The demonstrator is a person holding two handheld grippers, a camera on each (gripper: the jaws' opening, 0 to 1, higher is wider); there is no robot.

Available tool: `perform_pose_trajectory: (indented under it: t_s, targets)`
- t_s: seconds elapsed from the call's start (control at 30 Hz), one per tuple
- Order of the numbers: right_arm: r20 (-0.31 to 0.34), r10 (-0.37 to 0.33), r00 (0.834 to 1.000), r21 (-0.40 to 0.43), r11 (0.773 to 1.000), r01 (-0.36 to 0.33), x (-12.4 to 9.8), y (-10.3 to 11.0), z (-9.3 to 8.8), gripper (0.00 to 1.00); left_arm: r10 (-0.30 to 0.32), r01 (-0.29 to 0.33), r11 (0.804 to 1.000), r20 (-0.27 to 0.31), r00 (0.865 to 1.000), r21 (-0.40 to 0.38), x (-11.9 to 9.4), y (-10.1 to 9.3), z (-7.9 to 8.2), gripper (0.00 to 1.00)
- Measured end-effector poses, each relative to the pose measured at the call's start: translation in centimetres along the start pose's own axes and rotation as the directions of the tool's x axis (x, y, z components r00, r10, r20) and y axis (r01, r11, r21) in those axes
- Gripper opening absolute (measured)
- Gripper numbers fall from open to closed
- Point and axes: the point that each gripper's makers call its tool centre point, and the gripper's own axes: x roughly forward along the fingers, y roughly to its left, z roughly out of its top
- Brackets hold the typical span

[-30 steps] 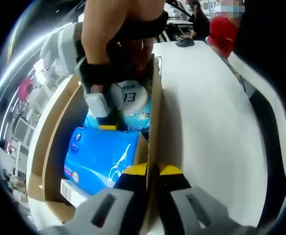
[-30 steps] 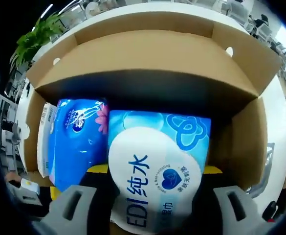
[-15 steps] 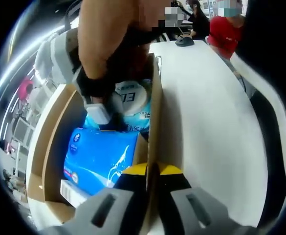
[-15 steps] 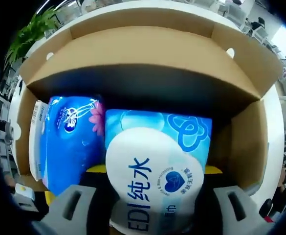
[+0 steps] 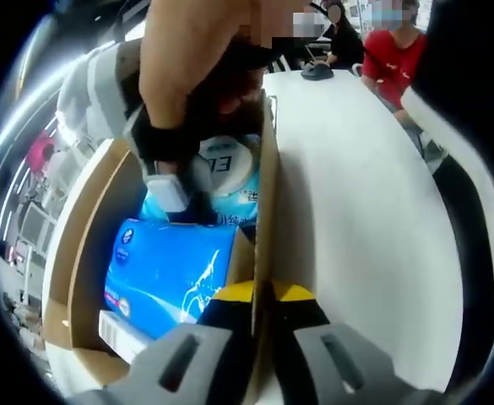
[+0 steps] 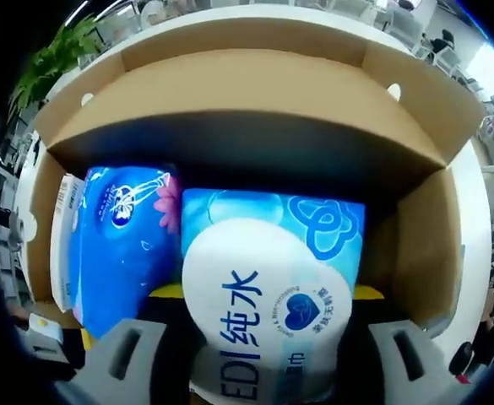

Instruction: Operate the shoe box by opening the lid, removing the specified soft item, and placing it in the target area until the item is outside and the box remains undamaged.

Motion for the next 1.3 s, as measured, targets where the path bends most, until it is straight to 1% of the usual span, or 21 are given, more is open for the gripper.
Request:
perform_pose_trajectory:
  t_s: [0.17,0.27,0.4,0.5,0.57,0.67,0.77,0.83,0.9,0.93,0.97,1.03,1.07,1.13,1.3]
  targets:
    - [-0.007,0.008,1.0,0.011,1.0,-0.008,0.0,0.1,0.1,0.68,-0.006,0.006,1.0,0.009,1.0,0.003,0.1,0.0,0.0,0.04]
    - [-0.014,0.012,1.0,0.018,1.0,-0.012,0.3,-0.3,0.3,0.67,0.001,-0.001,1.0,0.017,1.0,0.004,0.2,-0.1,0.0,0.03]
    - [-0.02,0.0,1.0,0.016,1.0,0.0,0.3,0.0,0.2,0.66,0.0,0.0,1.0,0.019,1.0,0.003,0.4,-0.1,-0.2,0.03]
    - [-0.031,-0.009,0.999,0.017,1.0,0.01,0.2,-0.2,0.1,0.64,0.002,-0.002,1.0,0.023,1.0,0.006,0.5,-0.3,-0.2,0.03]
    - [-0.034,-0.012,0.999,0.003,1.0,0.012,-0.5,-0.1,-0.1,0.63,0.002,-0.002,1.0,0.021,1.0,0.003,0.4,-0.4,-0.2,0.03]
    - [-0.02,-0.017,1.0,0.006,1.0,0.017,-1.1,-0.2,-0.1,0.62,0.003,-0.003,1.0,0.021,1.0,0.002,0.3,-0.5,-0.1,0.03]
    - [-0.02,-0.023,1.0,0.003,1.0,0.023,-1.6,-0.2,0.0,0.62,0.001,-0.002,1.0,0.023,1.0,0.008,0.4,-0.5,-0.1,0.03]
    - [-0.014,-0.027,1.0,0.0,1.0,0.027,-2.4,-0.2,0.0,0.62,0.002,-0.002,1.0,0.023,1.0,0.008,0.5,-0.4,-0.2,0.03]
    - [0.011,-0.041,0.999,-0.028,0.999,0.041,-3.1,-0.3,0.3,0.62,0.002,-0.002,1.0,0.023,1.0,0.01,0.6,-0.4,-0.2,0.03]
    - [0.018,-0.041,0.999,-0.045,0.998,0.042,-3.1,-0.4,0.5,0.62,0.002,-0.002,1.0,0.023,1.0,0.01,0.6,-0.4,-0.2,0.03]
    - [0.013,-0.039,0.999,-0.057,0.998,0.039,-3.1,-0.4,0.3,0.62,0.002,-0.002,1.0,0.024,1.0,0.011,0.6,-0.4,-0.2,0.03]
    - [0.028,-0.035,0.999,-0.041,0.999,0.036,-4.0,-0.4,0.5,0.62,0.004,-0.004,1.0,0.023,1.0,0.013,0.6,-0.4,-0.2,0.03]
    - [0.027,-0.031,0.999,-0.047,0.998,0.032,-3.6,-0.5,0.7,0.62,0.004,-0.004,1.0,0.025,1.0,0.011,0.6,-0.4,-0.2,0.03]
    - [0.026,-0.03,0.999,-0.049,0.998,0.031,-3.8,-0.6,0.8,0.62,0.006,-0.006,1.0,0.024,1.0,0.013,0.5,-0.4,-0.2,0.03]
    - [0.03,-0.004,1.0,-0.043,0.999,0.005,-4.1,-0.7,1.3,0.62,0.003,-0.004,1.0,0.025,1.0,0.011,0.6,-0.4,-0.2,0.03]
